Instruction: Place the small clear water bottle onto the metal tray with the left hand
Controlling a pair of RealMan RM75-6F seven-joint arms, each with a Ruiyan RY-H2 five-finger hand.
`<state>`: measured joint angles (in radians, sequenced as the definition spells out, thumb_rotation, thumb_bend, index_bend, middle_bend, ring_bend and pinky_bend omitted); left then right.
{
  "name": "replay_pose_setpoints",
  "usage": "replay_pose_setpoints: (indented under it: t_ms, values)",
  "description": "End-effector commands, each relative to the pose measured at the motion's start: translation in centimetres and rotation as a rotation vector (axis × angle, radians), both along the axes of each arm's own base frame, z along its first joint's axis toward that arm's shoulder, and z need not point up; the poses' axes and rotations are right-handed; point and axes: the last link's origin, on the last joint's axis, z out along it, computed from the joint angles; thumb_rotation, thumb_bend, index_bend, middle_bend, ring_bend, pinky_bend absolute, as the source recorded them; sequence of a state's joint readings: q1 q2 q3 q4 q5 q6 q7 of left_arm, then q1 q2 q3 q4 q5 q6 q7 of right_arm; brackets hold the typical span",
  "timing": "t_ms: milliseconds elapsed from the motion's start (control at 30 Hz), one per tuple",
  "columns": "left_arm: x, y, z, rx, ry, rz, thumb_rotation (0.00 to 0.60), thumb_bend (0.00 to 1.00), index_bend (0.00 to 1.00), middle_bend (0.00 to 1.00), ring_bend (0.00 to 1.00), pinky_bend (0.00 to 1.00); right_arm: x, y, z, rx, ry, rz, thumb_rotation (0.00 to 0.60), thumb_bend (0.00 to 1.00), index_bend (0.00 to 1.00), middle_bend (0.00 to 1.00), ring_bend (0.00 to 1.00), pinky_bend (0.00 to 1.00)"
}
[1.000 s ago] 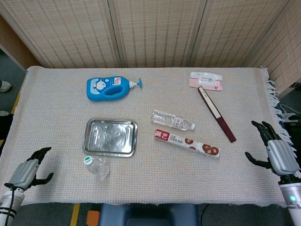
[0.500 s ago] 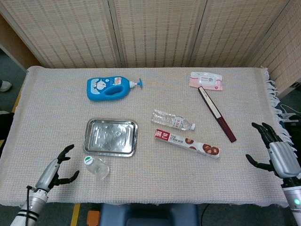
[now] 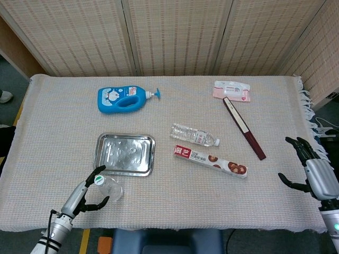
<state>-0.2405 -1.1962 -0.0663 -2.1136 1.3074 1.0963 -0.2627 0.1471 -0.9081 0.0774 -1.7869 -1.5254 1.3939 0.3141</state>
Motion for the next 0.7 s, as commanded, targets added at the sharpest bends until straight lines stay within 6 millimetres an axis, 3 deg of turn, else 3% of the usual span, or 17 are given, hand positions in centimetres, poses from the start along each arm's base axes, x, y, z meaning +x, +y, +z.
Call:
replay_pose_setpoints:
  t_ms: [33,267,700]
  values:
    - [0.7,0.1,-0.5,0.000,-0.035,-0.003,0.600,0.36,0.00,0.00,0.00,0.15,0.0,0.0,0.0,0.003,-0.001,0.001,0.600,0.19,0.08,0.11,0.00,0.21]
    - [1.7,0.8,-2.7,-0.014,-0.104,-0.002,0.600,0.37,0.00,0.00,0.00,0.15,0.0,0.0,0.0,0.008,-0.001,0.000,0.600,0.19,0.08,0.11,0.00,0.21]
    - [0.9,2.0,-4.8,0.132,0.029,0.001,0.600,0.37,0.00,0.00,0.00,0.15,-0.1,-0.2,-0.1,0.013,0.002,-0.009,0.600,0.19,0.08,0.11,0.00,0.21]
